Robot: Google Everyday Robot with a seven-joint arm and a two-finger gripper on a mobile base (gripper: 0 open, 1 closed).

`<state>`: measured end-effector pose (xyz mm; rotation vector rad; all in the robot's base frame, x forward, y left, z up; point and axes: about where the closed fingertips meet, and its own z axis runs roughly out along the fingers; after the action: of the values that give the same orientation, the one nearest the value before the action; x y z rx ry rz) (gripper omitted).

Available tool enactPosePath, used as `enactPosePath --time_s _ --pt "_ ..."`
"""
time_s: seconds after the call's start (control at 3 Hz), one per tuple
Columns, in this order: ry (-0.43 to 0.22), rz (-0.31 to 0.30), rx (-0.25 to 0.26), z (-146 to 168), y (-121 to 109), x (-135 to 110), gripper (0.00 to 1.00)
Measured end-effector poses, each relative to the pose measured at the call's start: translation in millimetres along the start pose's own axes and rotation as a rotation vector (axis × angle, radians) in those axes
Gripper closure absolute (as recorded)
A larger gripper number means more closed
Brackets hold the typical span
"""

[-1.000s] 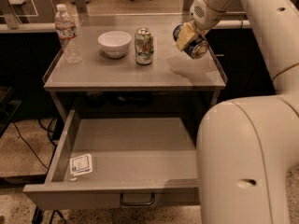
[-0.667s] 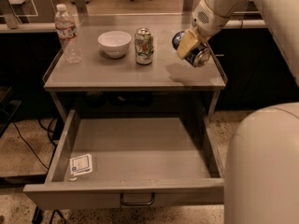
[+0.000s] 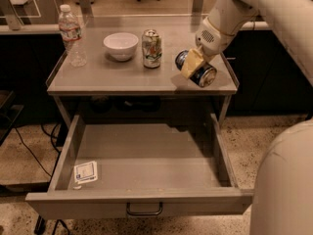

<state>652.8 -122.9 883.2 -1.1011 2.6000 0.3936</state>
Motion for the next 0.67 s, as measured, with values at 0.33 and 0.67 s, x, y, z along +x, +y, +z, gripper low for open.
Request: enactPosePath --time_s 0.33,0.67 --pt "-0.035 -0.029 0.000 -7.2 14.1 -8.9 1.00" --pt "-0.055 -0.050 -0.046 -2.1 45.5 -3.4 1.00"
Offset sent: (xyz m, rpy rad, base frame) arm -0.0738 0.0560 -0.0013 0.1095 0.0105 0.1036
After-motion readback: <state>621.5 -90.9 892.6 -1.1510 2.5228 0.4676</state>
